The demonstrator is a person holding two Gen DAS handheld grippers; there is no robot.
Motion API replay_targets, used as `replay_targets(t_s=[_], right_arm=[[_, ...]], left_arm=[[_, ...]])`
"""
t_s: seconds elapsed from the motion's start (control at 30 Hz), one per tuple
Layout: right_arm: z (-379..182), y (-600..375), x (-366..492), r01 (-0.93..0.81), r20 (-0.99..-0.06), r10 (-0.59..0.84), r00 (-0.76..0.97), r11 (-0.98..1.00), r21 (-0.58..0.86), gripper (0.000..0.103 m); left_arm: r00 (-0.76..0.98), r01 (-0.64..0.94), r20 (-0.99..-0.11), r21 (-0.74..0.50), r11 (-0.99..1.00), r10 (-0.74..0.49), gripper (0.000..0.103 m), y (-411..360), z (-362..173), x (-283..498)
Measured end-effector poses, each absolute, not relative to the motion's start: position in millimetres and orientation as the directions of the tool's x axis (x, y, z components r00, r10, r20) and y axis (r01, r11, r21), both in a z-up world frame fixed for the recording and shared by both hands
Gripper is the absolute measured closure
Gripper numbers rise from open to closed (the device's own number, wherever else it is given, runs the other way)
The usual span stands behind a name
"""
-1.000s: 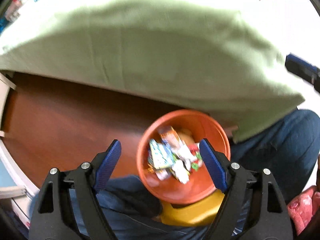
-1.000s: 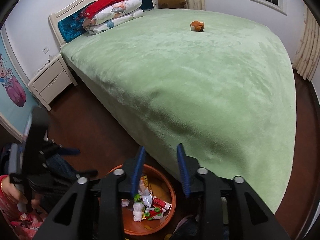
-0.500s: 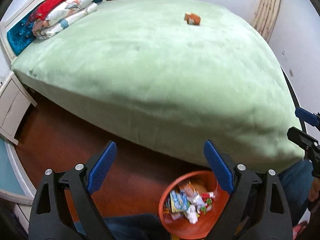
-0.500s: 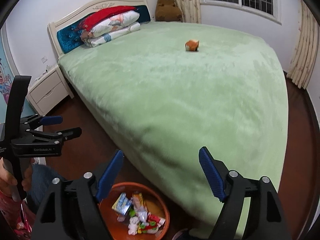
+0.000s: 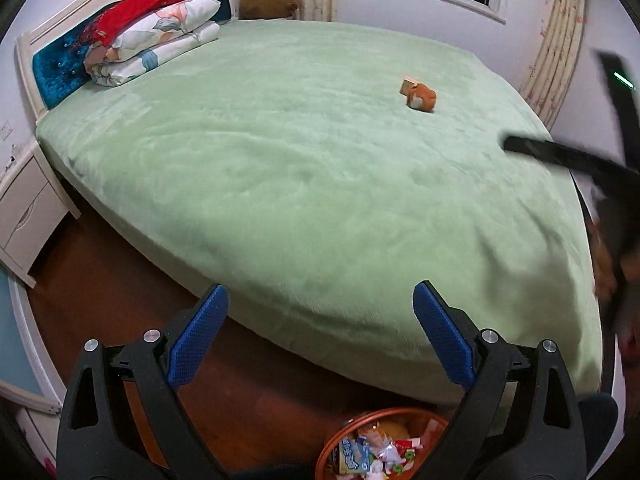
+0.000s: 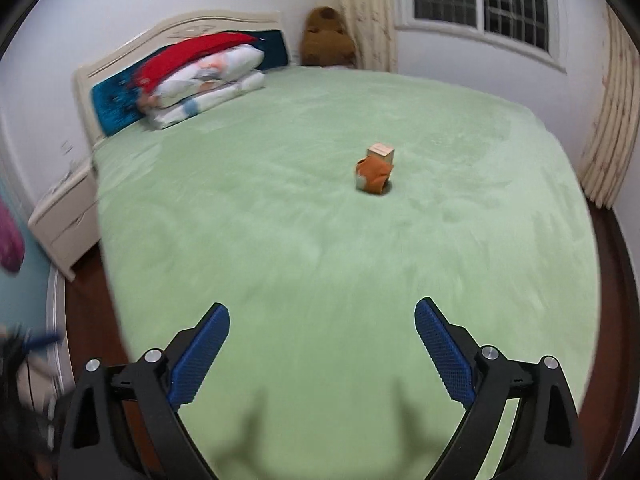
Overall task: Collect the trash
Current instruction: 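Grasp the orange knit hat with the right gripper, then grasp the wooden block with the left gripper while the right holds the hat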
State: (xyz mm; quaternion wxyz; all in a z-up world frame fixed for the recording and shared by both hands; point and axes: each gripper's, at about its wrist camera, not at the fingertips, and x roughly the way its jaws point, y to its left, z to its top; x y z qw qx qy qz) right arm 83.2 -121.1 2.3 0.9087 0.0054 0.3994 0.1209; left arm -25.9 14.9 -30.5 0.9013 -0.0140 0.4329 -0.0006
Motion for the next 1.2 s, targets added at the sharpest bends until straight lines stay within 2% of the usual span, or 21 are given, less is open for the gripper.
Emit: replay_targets(t_s=[0.27, 0.47, 0.53, 0.57, 0.63, 0.73, 0.97, 1.07, 1.2], right_arm=[[-33, -112, 234, -0.038, -0.787, 0.099, 0.609, 0.995, 0.096, 0.011], [-57, -106, 291, 0.032, -0.818, 0.021, 0.575, 0.998, 0.048, 0.014], [-65, -105, 302, 0.035, -0.836, 0.013, 0.548, 0.999, 0.038, 0.025], [-71, -104, 307, 0.041, -0.85, 0.004, 0.527, 0.999, 0.03, 0.044], [-70, -104, 305, 0.027, -0.847, 0.034, 0.53, 0.998, 0.057, 0.072], [-60, -109, 291, 0.004, -0.83, 0.075, 0.552, 0.996, 0.092, 0.076], [-18, -147, 204, -0.1, -0.757, 0.202, 0.622, 0.979, 0.178, 0.077], [-5, -167, 159, -0.14, -0.731, 0.232, 0.642, 0.973, 0.186, 0.077], [8, -195, 98, -0.181, -0.698, 0.261, 0.667, 0.965, 0.189, 0.076]], left_arm=[[0.602, -0.063, -0.798, -0.028, 0.998, 0.016, 0.012, 35, -38, 1], [0.582, -0.092, -0.812, -0.027, 0.995, 0.032, 0.012, 48, -45, 16], [0.575, -0.098, -0.818, -0.03, 0.995, 0.032, 0.012, 51, -48, 19], [0.572, -0.1, -0.82, -0.033, 0.994, 0.03, 0.012, 52, -49, 21], [0.569, -0.101, -0.821, -0.033, 0.994, 0.031, 0.012, 53, -49, 22], [0.569, -0.098, -0.822, -0.035, 0.995, 0.027, 0.012, 52, -49, 25], [0.593, -0.054, -0.805, -0.055, 0.997, -0.013, 0.012, 37, -42, 45], [0.619, 0.014, -0.784, -0.042, 0.999, -0.042, 0.012, 16, -36, 71], [0.633, 0.139, -0.76, -0.072, 0.988, -0.145, 0.012, -18, -29, 123]])
